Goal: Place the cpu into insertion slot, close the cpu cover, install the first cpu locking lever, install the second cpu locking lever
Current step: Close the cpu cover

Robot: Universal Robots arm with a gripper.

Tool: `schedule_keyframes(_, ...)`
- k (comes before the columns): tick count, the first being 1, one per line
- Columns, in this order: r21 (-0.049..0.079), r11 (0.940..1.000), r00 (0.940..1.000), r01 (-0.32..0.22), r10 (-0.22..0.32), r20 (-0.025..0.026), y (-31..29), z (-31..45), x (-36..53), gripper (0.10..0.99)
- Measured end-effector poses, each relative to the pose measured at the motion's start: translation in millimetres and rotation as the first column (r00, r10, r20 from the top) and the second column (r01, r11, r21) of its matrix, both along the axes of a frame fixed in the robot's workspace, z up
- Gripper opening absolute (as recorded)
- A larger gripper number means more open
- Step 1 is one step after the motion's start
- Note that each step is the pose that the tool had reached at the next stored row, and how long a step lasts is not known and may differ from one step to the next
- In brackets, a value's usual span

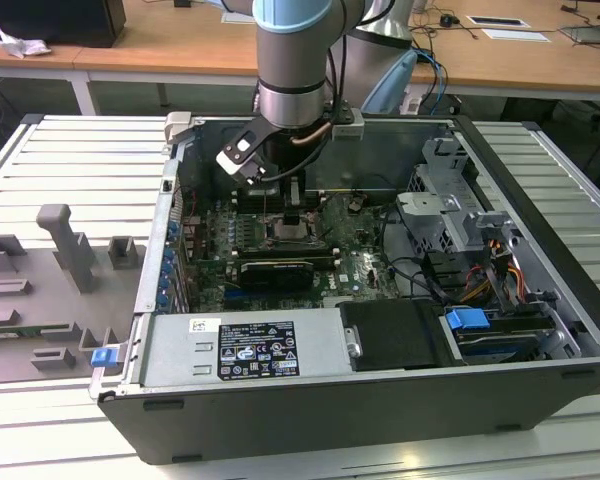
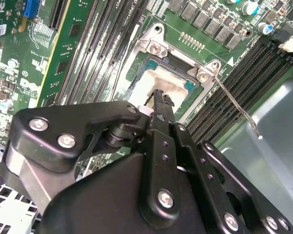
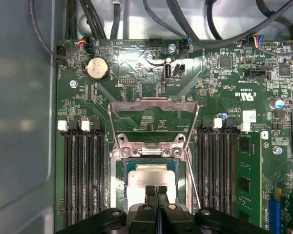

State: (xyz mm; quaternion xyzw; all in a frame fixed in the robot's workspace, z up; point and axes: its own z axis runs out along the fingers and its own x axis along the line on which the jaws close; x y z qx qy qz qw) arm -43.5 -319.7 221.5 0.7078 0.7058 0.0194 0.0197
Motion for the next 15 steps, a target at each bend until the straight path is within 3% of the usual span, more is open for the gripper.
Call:
schedule_keyframes(2, 0.000, 1.0000, 1.0000, 0.000, 0.000, 0.0001, 0.0, 4.1, 0.0, 0.106)
schedule_keyframes(9, 0.000, 1.0000, 1.0000, 0.000, 0.000, -0.0003, 0.0, 5.9, 3.4, 0.106)
schedule_keyframes(15, 0.000, 1.0000, 1.0000, 0.000, 0.000, -0.0004, 0.0, 20.2, 3.4, 0.106)
